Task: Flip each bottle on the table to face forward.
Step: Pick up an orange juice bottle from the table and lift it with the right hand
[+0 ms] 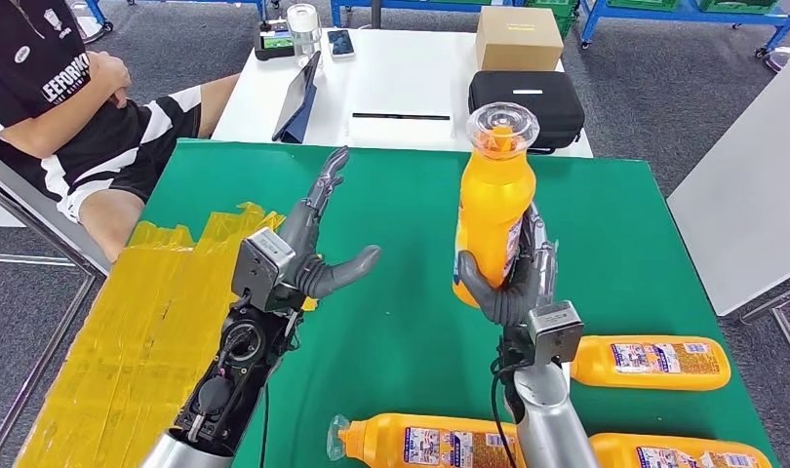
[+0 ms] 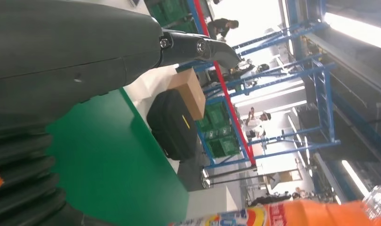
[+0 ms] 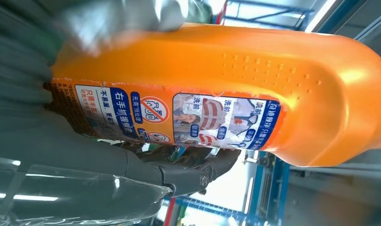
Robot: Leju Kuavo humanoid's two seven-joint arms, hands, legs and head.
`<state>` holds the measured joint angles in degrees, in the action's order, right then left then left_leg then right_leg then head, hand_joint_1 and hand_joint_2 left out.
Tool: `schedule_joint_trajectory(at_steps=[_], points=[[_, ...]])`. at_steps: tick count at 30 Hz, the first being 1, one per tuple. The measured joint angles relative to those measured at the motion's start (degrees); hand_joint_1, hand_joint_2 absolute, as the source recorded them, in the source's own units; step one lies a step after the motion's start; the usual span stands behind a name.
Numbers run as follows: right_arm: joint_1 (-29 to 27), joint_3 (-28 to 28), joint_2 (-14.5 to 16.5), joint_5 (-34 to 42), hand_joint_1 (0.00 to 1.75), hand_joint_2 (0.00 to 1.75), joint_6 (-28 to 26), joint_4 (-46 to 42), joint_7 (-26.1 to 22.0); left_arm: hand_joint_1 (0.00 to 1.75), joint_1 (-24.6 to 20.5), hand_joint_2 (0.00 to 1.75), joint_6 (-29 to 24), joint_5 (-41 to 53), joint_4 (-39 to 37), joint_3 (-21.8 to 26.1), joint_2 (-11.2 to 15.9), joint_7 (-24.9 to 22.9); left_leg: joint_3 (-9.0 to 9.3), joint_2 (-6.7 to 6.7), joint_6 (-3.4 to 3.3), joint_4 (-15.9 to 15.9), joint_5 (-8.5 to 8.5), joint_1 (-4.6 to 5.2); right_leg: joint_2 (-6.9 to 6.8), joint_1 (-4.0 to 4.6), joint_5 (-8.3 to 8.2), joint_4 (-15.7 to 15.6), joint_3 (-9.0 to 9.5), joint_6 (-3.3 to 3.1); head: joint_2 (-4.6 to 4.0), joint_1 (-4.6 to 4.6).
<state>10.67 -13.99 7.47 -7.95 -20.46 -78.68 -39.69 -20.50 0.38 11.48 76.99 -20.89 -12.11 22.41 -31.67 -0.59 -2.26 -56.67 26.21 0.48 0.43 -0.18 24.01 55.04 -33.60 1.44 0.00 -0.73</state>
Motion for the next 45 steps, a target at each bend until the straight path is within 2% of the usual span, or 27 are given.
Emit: schedule_joint_trajectory(at_steps=[11, 18, 28, 38, 45], points=[[5.86, -3.95, 1.54, -0.83, 1.75, 1.75, 4.51, 4.87, 0.00, 0.00, -3.54, 1.75, 2.99, -0.56, -0.05, -2.99, 0.37, -2.50, 0.01, 0.00, 0.00, 0.00, -0.01, -0.01, 0.00, 0.00, -0.01, 0.01, 0.00, 0.00, 0.00, -0.01], [8.33, -5.71, 2.91, -4.53, 1.75, 1.75, 4.08, 10.18, -0.02, 0.00, -5.42, 1.75, 4.95, -1.89, 0.28, -5.31, 0.44, -3.34, 0.00, 0.00, 0.00, 0.00, -0.01, 0.00, 0.00, 0.00, -0.01, 0.02, 0.00, 0.00, 0.00, 0.01], [9.97, -6.35, 3.63, -6.34, 1.75, 1.75, 3.14, 14.47, -0.60, 0.00, -5.56, 1.75, 5.38, -2.25, 0.66, -6.22, 0.46, -3.39, 0.00, -0.01, 0.00, 0.00, -0.01, 0.00, 0.00, 0.00, -0.01, 0.02, -0.01, 0.00, 0.00, 0.00], [11.26, -10.24, 3.98, -13.26, 1.75, 1.75, -1.97, 20.25, -0.58, 0.00, -6.32, 1.75, 6.72, -3.85, 0.61, -7.14, 0.46, -3.09, 0.00, 0.00, 0.00, 0.00, -0.01, -0.01, 0.00, 0.01, -0.01, 0.02, -0.04, 0.00, 0.00, -0.01], [10.26, -16.39, 3.58, -13.56, 1.75, 1.75, -6.14, 19.13, 0.55, 0.00, -9.96, 1.75, 5.21, -4.35, -5.57, -6.32, 0.28, -3.17, -0.02, -0.02, 0.00, 0.00, -0.02, -0.01, 0.00, 0.01, -0.01, 0.02, -0.04, 0.00, 0.00, -0.01]])
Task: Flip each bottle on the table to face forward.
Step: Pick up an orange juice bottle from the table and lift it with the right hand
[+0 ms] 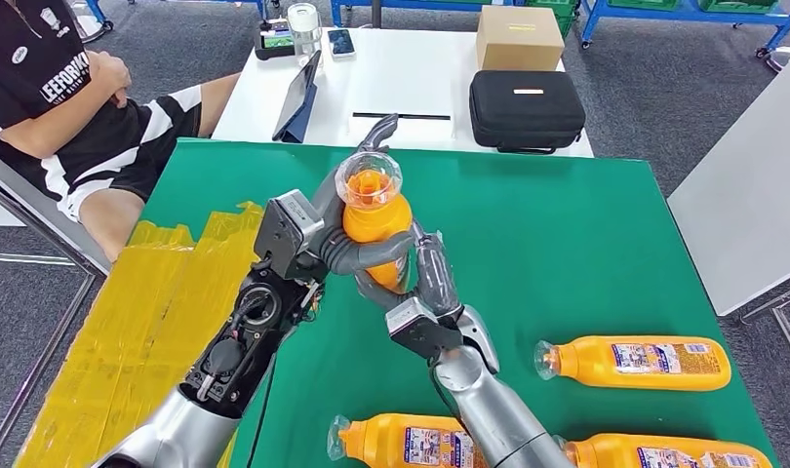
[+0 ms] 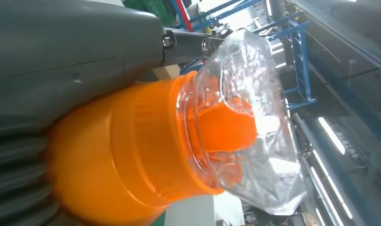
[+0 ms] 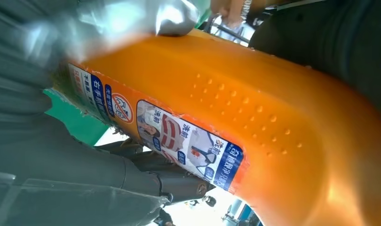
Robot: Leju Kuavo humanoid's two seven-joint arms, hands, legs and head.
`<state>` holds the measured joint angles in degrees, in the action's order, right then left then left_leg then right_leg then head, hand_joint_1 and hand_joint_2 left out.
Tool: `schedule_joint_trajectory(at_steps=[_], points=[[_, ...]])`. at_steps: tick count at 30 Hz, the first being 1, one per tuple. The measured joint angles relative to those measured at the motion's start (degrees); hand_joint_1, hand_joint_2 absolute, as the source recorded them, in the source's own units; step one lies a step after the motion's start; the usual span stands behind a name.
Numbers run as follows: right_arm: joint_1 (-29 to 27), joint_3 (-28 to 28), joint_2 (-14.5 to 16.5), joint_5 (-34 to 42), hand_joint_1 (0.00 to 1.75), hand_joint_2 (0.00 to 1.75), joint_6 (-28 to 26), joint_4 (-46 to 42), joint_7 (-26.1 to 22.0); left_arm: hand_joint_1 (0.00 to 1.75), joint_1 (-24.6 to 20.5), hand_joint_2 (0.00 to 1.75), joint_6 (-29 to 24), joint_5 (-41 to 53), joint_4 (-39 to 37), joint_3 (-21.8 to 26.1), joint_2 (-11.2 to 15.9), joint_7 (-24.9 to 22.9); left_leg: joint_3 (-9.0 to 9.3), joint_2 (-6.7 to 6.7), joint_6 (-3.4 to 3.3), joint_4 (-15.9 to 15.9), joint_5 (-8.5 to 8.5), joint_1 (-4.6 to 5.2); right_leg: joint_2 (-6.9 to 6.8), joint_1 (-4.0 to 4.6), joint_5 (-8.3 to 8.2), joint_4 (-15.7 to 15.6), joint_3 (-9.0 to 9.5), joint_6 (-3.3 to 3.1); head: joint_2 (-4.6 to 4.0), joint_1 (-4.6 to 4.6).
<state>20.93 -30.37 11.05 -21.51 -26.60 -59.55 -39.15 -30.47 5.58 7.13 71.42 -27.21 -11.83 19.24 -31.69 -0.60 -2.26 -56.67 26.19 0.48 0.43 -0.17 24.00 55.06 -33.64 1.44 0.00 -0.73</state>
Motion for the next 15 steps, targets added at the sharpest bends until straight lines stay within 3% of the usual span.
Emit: schedule_joint_trajectory(at_steps=[15], points=[[-0.64, -3.86, -2.71, 1.03, 1.75, 1.75, -0.98, -2.44, 2.60, 0.04, -3.44, 1.75, -0.10, -0.86, -9.59, 1.38, -0.83, 2.51, -0.06, -0.03, 0.00, 0.00, 0.00, 0.00, -0.01, -0.05, -0.01, 0.01, -0.01, 0.00, 0.00, 0.01]])
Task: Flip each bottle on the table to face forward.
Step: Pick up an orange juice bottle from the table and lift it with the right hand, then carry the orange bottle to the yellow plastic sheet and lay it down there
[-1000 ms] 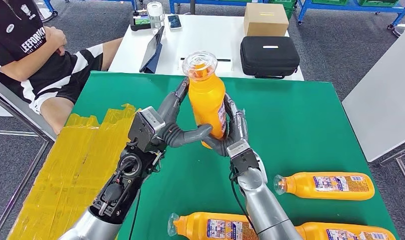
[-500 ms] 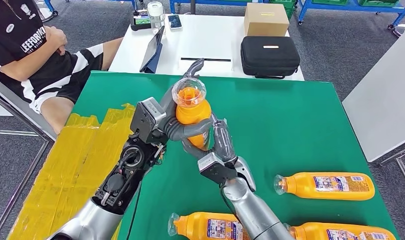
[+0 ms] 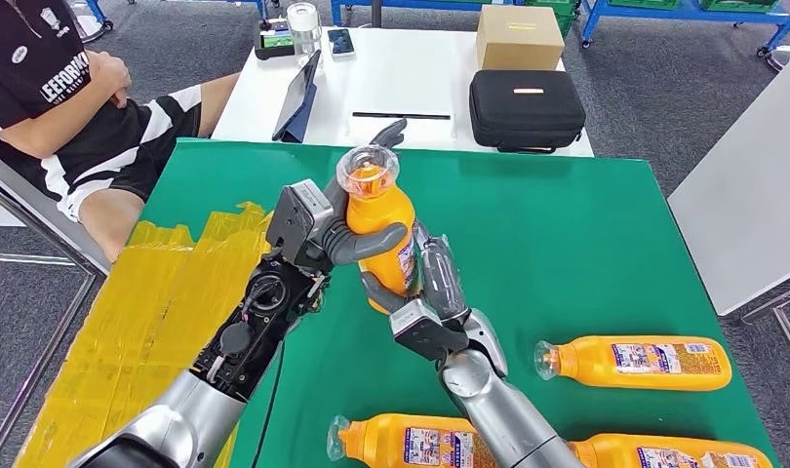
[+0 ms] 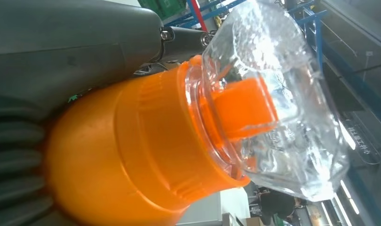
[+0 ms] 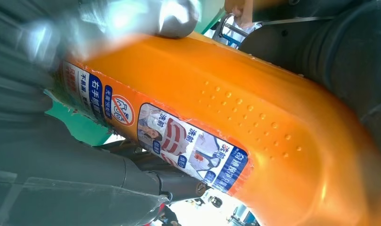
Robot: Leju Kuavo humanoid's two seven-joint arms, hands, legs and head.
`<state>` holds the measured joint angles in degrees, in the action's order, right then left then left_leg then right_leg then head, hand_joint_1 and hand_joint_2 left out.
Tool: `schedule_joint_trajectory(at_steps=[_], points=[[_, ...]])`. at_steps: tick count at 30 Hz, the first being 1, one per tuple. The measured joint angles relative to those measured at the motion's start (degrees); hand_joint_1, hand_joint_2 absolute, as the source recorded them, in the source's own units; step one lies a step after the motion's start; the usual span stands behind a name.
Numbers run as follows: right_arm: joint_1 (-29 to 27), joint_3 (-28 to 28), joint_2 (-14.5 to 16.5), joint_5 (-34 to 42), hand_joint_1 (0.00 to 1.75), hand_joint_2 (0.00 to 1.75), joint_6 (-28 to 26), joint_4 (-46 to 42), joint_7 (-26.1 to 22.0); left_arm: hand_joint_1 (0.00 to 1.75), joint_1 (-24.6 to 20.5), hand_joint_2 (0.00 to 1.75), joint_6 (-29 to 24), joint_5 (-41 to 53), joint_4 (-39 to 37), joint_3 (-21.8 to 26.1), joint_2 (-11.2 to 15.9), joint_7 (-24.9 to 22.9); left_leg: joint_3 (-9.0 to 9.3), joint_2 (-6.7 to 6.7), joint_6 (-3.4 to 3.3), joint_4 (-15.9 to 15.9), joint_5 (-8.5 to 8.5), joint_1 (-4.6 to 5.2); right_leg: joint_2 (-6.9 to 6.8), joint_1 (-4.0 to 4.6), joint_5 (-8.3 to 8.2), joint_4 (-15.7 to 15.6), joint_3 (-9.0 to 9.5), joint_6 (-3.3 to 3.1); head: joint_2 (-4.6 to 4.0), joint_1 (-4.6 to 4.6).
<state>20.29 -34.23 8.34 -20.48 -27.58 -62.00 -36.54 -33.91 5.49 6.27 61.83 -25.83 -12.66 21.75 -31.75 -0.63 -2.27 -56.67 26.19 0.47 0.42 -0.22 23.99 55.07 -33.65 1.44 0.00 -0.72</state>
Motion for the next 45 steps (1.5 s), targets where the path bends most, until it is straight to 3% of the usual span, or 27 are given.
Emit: schedule_joint_trajectory(at_steps=[4, 37, 38, 41, 42, 45], points=[[-0.01, -0.02, -0.08, 0.36, 1.75, 1.75, 0.00, -0.01, 0.20, 1.74, -0.30, 1.75, -0.59, 0.32, -0.91, 0.21, -0.08, 0.02, 0.00, 0.00, 0.00, 0.00, 0.00, 0.00, 0.00, 0.00, 0.00, 0.00, 0.01, 0.00, 0.00, 0.00], [-0.21, -0.15, -0.13, 1.75, 1.75, 1.75, 0.28, 0.02, -0.07, 1.75, 0.53, 1.75, -0.72, -0.09, -0.96, 1.96, -0.60, 0.54, -0.04, -0.05, 0.00, 0.00, 0.00, 0.00, -0.02, -0.01, 0.00, 0.02, 0.01, 0.00, 0.00, 0.00], [-0.21, -0.16, -0.13, 1.75, 1.47, 1.75, 0.28, 0.03, -0.07, 1.75, 0.60, 1.75, -0.72, -0.15, -0.90, 2.04, -0.61, 0.55, -0.04, -0.05, 0.00, 0.00, 0.00, 0.00, -0.02, -0.01, 0.00, 0.02, 0.01, 0.00, 0.00, 0.00], [-0.23, -0.17, -0.13, 1.72, 0.19, 1.75, 0.08, 0.03, -0.18, 1.75, 0.74, 1.75, -0.70, -0.53, -0.75, 2.28, -0.68, 0.55, -0.04, -0.06, 0.00, 0.00, 0.00, 0.00, -0.02, -0.01, 0.00, 0.02, 0.00, 0.00, 0.00, 0.01], [-0.26, -0.17, -0.13, 1.69, 0.03, 1.75, -0.16, 0.03, -0.30, 1.75, 0.75, 1.75, -0.67, -0.70, -0.71, 2.35, -0.70, 0.55, -0.04, -0.06, 0.00, 0.00, 0.00, 0.00, -0.02, -0.01, 0.00, 0.02, 0.00, 0.00, 0.00, 0.00], [-0.46, -0.19, -0.13, 1.63, 0.00, 1.75, -0.89, 0.01, -0.74, 1.75, 0.74, 1.75, -0.63, -1.09, -0.54, 2.62, -0.80, 0.54, -0.03, -0.06, 0.00, 0.00, 0.00, 0.00, -0.02, -0.01, 0.00, 0.02, 0.00, 0.00, 0.00, 0.00]])
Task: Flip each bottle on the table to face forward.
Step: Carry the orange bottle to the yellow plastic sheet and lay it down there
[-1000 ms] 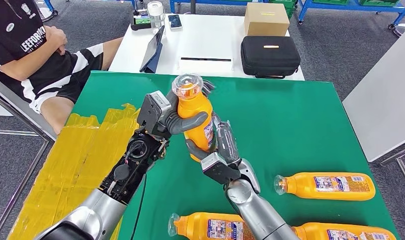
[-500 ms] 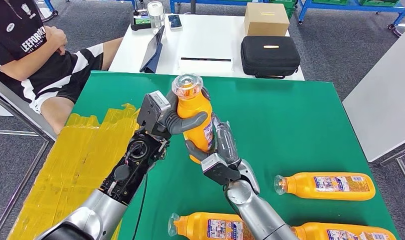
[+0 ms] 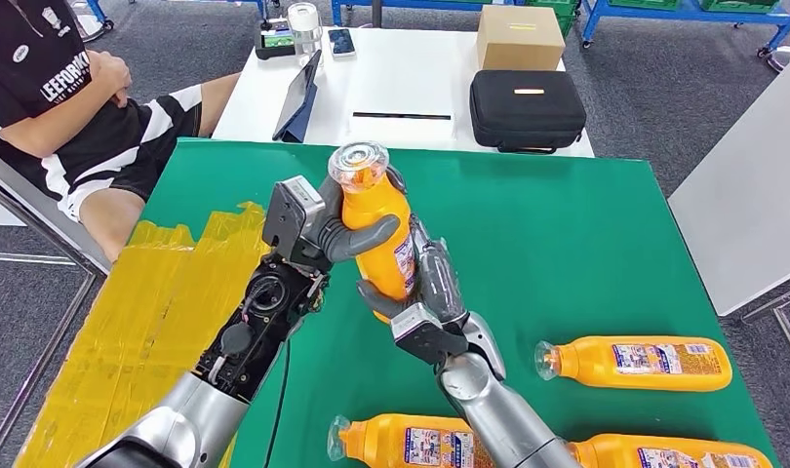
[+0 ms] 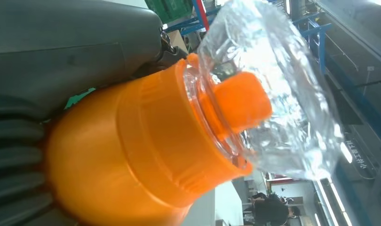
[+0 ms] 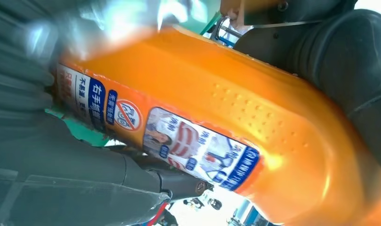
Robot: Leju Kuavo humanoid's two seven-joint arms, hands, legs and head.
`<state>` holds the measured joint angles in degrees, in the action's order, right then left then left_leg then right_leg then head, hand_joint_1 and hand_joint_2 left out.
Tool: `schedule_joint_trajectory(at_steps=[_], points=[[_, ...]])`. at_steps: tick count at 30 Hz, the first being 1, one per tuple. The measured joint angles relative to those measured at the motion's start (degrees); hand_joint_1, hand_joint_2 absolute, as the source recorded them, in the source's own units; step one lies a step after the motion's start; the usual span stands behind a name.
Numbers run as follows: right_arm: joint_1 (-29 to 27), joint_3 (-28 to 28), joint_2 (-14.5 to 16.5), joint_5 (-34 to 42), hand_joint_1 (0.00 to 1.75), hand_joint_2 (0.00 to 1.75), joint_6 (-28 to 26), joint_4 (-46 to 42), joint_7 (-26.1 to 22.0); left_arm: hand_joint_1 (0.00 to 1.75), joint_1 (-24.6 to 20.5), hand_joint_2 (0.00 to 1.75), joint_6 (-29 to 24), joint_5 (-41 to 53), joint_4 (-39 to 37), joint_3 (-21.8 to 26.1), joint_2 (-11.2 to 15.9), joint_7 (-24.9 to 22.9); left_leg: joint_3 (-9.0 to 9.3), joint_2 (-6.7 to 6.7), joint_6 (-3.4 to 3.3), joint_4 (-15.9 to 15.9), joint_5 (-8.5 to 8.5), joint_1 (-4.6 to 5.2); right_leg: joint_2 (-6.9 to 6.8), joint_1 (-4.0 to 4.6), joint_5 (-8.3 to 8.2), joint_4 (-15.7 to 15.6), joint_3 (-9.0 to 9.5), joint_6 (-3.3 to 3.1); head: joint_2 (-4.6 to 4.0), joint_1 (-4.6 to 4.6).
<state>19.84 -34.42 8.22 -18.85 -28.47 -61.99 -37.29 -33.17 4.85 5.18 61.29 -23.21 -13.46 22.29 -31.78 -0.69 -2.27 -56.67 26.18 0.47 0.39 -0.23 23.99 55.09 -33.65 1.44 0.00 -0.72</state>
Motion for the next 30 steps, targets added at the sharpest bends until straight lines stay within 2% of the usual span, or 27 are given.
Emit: schedule_joint_trajectory(at_steps=[17, 26, 30], points=[[-1.11, -2.19, 0.64, -0.31, 0.00, 1.75, 0.58, -5.73, -2.47, 1.75, 0.50, 1.75, -2.14, -2.54, 0.31, 5.63, 1.27, -0.67, -0.03, 0.04, 0.05, 0.00, -0.06, -0.02, -0.01, 0.05, 0.00, 0.02, -0.08, 0.00, 0.00, -0.01], [-1.90, -2.48, 0.18, 0.08, 0.00, 1.75, -2.05, -7.14, -2.47, 1.75, 0.41, 1.75, -8.49, 0.96, 0.32, 7.00, 1.43, 0.74, -0.02, 0.04, 0.04, 0.00, -0.06, -0.01, -0.01, 0.04, 0.00, 0.02, -0.08, 0.00, 0.00, 0.00], [-2.54, -2.46, -0.09, -0.24, 0.00, 1.75, -2.59, -8.05, -2.47, 1.75, -0.04, 1.75, -18.70, 8.86, 0.39, 7.40, 1.77, 0.91, -0.01, 0.08, 0.05, 0.00, -0.06, -0.02, -0.01, 0.04, 0.00, 0.02, -0.09, -0.01, 0.00, -0.01]])
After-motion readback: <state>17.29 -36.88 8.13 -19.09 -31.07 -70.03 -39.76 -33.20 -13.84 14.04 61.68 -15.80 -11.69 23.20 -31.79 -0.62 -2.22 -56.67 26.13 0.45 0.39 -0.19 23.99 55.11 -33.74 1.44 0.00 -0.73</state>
